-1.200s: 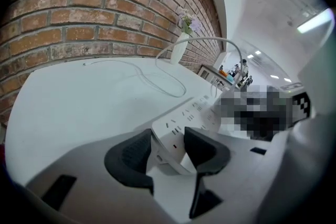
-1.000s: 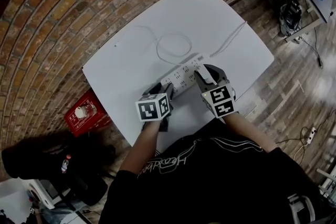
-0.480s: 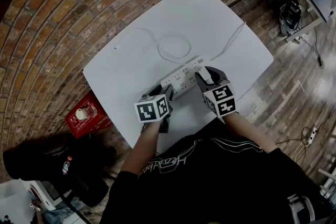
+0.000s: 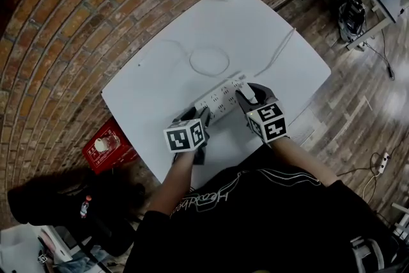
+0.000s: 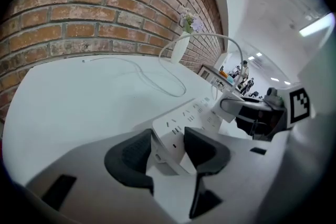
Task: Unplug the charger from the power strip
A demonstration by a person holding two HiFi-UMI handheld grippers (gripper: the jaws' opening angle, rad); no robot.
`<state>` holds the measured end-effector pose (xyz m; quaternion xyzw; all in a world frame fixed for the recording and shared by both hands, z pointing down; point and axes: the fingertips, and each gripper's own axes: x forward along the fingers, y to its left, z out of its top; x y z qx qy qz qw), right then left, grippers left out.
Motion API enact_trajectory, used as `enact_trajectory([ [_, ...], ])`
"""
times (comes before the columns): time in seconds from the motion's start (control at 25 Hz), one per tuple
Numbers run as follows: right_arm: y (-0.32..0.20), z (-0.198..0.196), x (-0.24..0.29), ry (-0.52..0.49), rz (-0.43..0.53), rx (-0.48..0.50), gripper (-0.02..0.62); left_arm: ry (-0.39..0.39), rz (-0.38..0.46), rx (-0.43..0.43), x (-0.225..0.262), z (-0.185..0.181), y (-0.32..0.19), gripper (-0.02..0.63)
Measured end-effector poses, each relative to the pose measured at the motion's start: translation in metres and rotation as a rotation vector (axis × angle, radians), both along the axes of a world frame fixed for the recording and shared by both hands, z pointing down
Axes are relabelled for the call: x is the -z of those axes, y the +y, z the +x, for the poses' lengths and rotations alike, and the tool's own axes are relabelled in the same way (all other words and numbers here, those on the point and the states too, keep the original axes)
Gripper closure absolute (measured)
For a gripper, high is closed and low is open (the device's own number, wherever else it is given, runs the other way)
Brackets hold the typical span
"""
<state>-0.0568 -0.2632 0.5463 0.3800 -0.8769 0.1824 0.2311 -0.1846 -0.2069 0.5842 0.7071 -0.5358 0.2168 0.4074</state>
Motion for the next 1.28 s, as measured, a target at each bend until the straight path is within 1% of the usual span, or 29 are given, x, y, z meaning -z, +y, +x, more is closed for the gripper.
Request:
enact_trajectory([
  [0.04,0.002,-0.001,0.001,0.039,0.027,0.024,0.474,-0.001,0.000,0.001,0.000,0.000,0.000,0.410],
  [0.12,0.006,-0.004,0.003,0.147,0.116,0.081,0.471,-0.014,0.004,-0.003,0.001,0.001,0.001,0.408],
  [0.16,0.007,-0.004,0.003,0.175,0.140,0.094,0.469,-0.021,0.005,-0.006,0.001,0.002,0.001,0.409],
  [0.24,0.007,-0.004,0.003,0.172,0.132,0.092,0.471,-0.024,0.002,-0.010,0.000,0.002,0.001,0.410],
  [0.4,0.006,-0.001,0.005,0.093,0.053,0.053,0.474,-0.031,0.007,-0.011,0.001,0.003,0.000,0.410],
  [0.48,0.006,0.001,0.007,0.081,0.043,0.046,0.474,-0.042,0.017,-0.007,0.003,0.003,-0.001,0.410],
  [0.56,0.007,0.001,0.008,0.111,0.072,0.060,0.474,-0.042,0.016,-0.001,0.002,0.004,0.000,0.410],
  [0.64,0.010,0.000,0.008,0.173,0.130,0.088,0.472,-0.041,0.011,0.000,0.001,0.005,-0.001,0.410],
  [0.68,0.010,-0.001,0.007,0.189,0.144,0.095,0.470,-0.045,0.010,-0.003,0.001,0.005,-0.001,0.410],
  [0.76,0.010,0.000,0.008,0.169,0.137,0.090,0.472,-0.052,0.007,-0.007,-0.001,0.005,0.000,0.410],
  [0.84,0.008,-0.001,0.027,0.114,0.158,0.087,0.476,-0.049,0.003,-0.006,-0.002,0.006,0.000,0.410],
  [0.88,0.005,-0.003,0.039,0.064,0.168,0.083,0.476,-0.047,0.003,-0.004,-0.001,0.006,-0.001,0.410],
  [0.92,0.002,-0.004,0.049,-0.005,0.154,0.072,0.476,-0.046,0.005,-0.001,-0.001,0.005,-0.001,0.410],
  [1.0,-0.004,-0.004,0.058,-0.159,0.055,0.041,0.476,-0.044,0.010,0.007,0.000,0.005,-0.002,0.410],
  [1.16,-0.001,0.003,0.064,-0.449,-0.197,-0.006,0.474,-0.041,-0.006,0.012,0.003,0.005,0.001,0.425],
  [1.2,0.002,0.005,0.068,-0.530,-0.255,-0.011,0.474,-0.047,-0.009,0.018,0.006,0.002,0.003,0.443],
  [1.28,0.009,0.011,0.077,-0.666,-0.340,-0.021,0.474,-0.057,0.011,0.032,0.018,-0.003,0.010,0.544],
])
